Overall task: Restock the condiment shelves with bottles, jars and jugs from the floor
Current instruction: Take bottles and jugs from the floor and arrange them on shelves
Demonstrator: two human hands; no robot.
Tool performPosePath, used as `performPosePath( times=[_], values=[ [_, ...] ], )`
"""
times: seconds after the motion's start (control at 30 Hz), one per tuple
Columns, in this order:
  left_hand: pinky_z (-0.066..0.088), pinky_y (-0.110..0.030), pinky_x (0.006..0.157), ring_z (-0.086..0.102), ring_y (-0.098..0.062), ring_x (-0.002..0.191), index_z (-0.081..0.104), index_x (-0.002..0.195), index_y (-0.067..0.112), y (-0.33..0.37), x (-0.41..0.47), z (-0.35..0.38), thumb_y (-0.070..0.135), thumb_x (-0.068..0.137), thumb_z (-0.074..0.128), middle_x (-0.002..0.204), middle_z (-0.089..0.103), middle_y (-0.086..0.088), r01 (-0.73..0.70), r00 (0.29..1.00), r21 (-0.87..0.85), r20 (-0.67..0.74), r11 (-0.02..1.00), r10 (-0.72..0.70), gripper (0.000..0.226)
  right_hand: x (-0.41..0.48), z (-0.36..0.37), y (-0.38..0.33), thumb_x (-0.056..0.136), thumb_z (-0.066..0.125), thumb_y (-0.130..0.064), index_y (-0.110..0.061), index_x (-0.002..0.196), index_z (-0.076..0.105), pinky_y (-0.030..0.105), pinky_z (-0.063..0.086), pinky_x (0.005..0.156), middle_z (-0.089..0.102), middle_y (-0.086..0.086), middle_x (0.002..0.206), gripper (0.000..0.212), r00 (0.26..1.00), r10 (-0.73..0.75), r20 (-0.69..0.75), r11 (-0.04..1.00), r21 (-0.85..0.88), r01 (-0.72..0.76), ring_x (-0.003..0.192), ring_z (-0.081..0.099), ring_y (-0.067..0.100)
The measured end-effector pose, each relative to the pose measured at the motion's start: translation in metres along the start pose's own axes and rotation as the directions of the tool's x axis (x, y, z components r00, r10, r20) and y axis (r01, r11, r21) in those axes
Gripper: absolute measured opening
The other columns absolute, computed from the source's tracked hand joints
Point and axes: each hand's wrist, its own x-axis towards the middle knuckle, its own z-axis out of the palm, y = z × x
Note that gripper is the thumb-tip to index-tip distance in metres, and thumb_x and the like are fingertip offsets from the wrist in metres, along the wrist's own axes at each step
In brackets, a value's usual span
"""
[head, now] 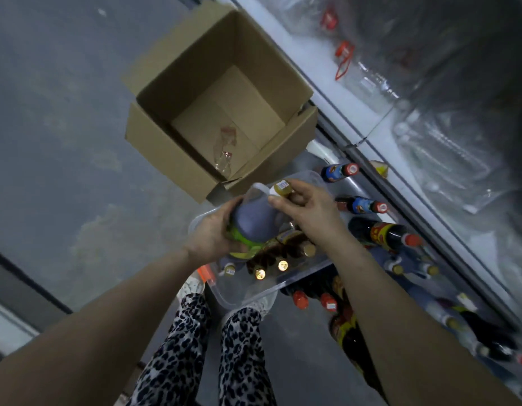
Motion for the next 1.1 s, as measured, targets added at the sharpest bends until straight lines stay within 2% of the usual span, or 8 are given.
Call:
performPosePath(
  times=[0.13, 0.23, 0.37, 0.53, 0.6, 0.77, 0.97, 1.1],
  values=[
    [0.042, -0.038, 0.109, 0.05, -0.017, 0.128, 0.033, 0.15, 0.017, 0.055, -0.036, -0.027, 0.023, 0.061, 0.094, 0.141, 0.052, 0.0, -0.029, 0.997, -0.055, 0.073, 0.998, 0.033, 0.108, -0.038, -0.023, -0.061, 0.089, 0.075, -0.02, -0.027, 0.095, 0.074, 0.02, 0.048, 0.066, 0.077, -0.003, 0.086, 0.01, 0.998, -0.032, -0.051, 0.997, 0.07, 0.036, 0.081, 0.068, 0.003],
    [0.046, -0.04, 0.106, 0.054, -0.018, 0.124, 0.037, 0.147, 0.021, 0.097, -0.069, -0.043, 0.031, 0.061, 0.093, 0.138, 0.055, 0.002, -0.054, 0.997, -0.046, 0.051, 0.997, 0.056, 0.103, -0.07, -0.035, -0.105, 0.083, 0.081, -0.023, -0.026, 0.096, 0.075, 0.016, 0.051, 0.067, 0.078, -0.006, 0.088, 0.015, 0.99, -0.043, -0.131, 0.989, 0.131, 0.06, 0.085, 0.072, 0.004],
    [0.048, -0.035, 0.103, 0.058, -0.014, 0.118, 0.044, 0.141, 0.018, 0.162, -0.119, -0.067, 0.03, 0.06, 0.094, 0.131, 0.06, 0.004, -0.157, 0.988, -0.081, -0.004, 0.984, 0.157, 0.096, -0.118, -0.049, -0.167, 0.079, 0.085, -0.02, -0.026, 0.092, 0.069, 0.041, 0.056, 0.087, 0.075, 0.003, 0.088, 0.021, 0.965, -0.067, -0.252, 0.972, 0.2, 0.12, 0.092, 0.071, 0.018],
    [0.049, -0.042, 0.103, 0.061, -0.013, 0.118, 0.048, 0.138, 0.013, 0.227, -0.167, -0.093, 0.039, 0.048, 0.093, 0.129, 0.063, 0.001, -0.238, 0.971, -0.201, -0.037, 0.95, 0.235, 0.104, -0.168, -0.063, -0.213, 0.083, 0.077, -0.003, -0.015, 0.101, 0.063, 0.019, 0.054, 0.073, 0.068, -0.001, 0.085, 0.026, 0.949, -0.095, -0.299, 0.946, 0.271, 0.18, 0.074, 0.067, 0.0],
    [0.05, -0.043, 0.102, 0.062, -0.016, 0.118, 0.048, 0.137, 0.014, 0.253, -0.185, -0.103, 0.043, 0.044, 0.09, 0.128, 0.064, 0.0, -0.264, 0.964, -0.247, -0.051, 0.933, 0.259, 0.106, -0.19, -0.068, -0.226, 0.082, 0.078, -0.003, -0.015, 0.099, 0.062, 0.019, 0.054, 0.073, 0.071, -0.007, 0.091, 0.026, 0.95, -0.11, -0.294, 0.941, 0.277, 0.194, 0.078, 0.068, -0.003],
    [0.054, -0.033, 0.091, 0.066, -0.009, 0.108, 0.054, 0.127, 0.022, 0.315, -0.223, -0.118, 0.027, 0.048, 0.093, 0.116, 0.07, 0.006, -0.355, 0.935, -0.267, -0.11, 0.896, 0.338, 0.089, -0.242, -0.082, -0.257, 0.066, 0.093, -0.016, -0.036, 0.113, 0.056, 0.022, 0.057, 0.077, 0.073, -0.016, 0.107, 0.063, 0.94, -0.177, -0.293, 0.945, 0.217, 0.246, 0.1, 0.069, 0.001],
    [0.05, -0.045, 0.102, 0.06, -0.026, 0.121, 0.05, 0.137, 0.006, 0.384, -0.26, -0.138, -0.001, 0.063, 0.089, 0.127, 0.066, -0.01, -0.475, 0.877, -0.262, -0.062, 0.84, 0.476, 0.084, -0.292, -0.117, -0.313, 0.052, 0.097, -0.032, -0.023, 0.129, 0.046, 0.02, 0.055, 0.077, 0.065, -0.007, 0.123, 0.093, 0.868, -0.23, -0.44, 0.927, 0.173, 0.333, 0.103, 0.065, -0.001],
    [0.053, -0.023, 0.091, 0.063, -0.014, 0.116, 0.048, 0.14, 0.012, 0.425, -0.283, -0.151, -0.007, 0.072, 0.081, 0.126, 0.066, -0.004, -0.568, 0.814, -0.223, -0.008, 0.792, 0.581, 0.078, -0.325, -0.142, -0.348, 0.038, 0.094, -0.041, -0.021, 0.126, 0.048, 0.025, 0.057, 0.077, 0.067, -0.003, 0.118, 0.102, 0.844, -0.262, -0.469, 0.904, 0.188, 0.385, 0.099, 0.07, 0.007]
  ],
)
